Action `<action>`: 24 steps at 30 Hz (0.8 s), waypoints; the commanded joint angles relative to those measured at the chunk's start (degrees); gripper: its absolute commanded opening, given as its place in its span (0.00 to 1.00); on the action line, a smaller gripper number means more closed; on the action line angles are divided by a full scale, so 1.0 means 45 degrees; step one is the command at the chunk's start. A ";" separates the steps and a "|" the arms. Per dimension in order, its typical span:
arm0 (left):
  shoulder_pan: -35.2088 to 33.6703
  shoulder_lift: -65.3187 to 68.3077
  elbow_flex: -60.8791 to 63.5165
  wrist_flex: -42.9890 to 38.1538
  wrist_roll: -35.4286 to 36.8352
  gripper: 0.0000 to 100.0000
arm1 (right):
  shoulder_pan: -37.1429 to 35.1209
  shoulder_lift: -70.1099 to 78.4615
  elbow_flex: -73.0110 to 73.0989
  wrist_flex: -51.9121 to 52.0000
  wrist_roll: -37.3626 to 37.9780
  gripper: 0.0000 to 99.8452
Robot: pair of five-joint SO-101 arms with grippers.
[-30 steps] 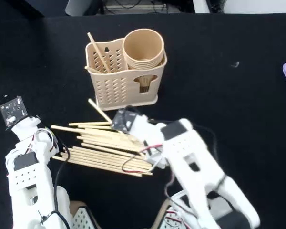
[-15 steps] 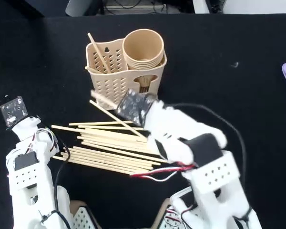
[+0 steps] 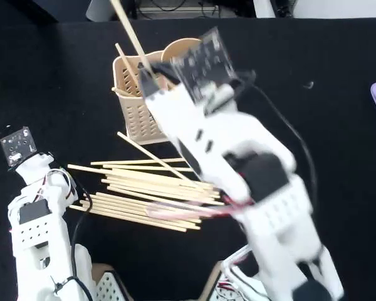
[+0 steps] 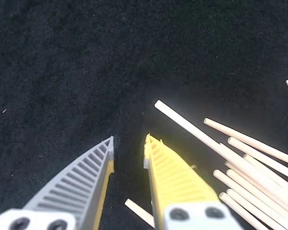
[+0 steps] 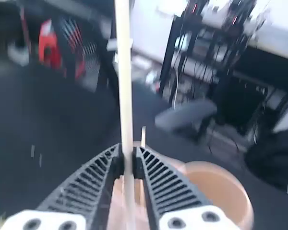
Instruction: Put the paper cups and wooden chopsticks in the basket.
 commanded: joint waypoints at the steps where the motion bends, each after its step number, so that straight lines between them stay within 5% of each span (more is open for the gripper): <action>1: 0.0147 -0.0234 -0.0088 -0.0176 0.0137 0.11 | -0.0078 0.1827 0.0205 -0.4357 -0.1016 0.01; 13: 0.0147 -0.0234 -0.0088 -0.0156 0.0137 0.11 | 0.0723 0.5070 0.0947 -0.5665 -0.1074 0.02; 19: 0.0147 -0.0234 -0.0088 -0.0156 0.0137 0.11 | 0.0723 0.5089 0.0967 -0.4298 -0.1524 0.22; 24: 0.0147 -0.0234 -0.0088 -0.0156 0.0137 0.11 | 0.0781 0.4230 0.0928 -0.4220 -0.1602 0.17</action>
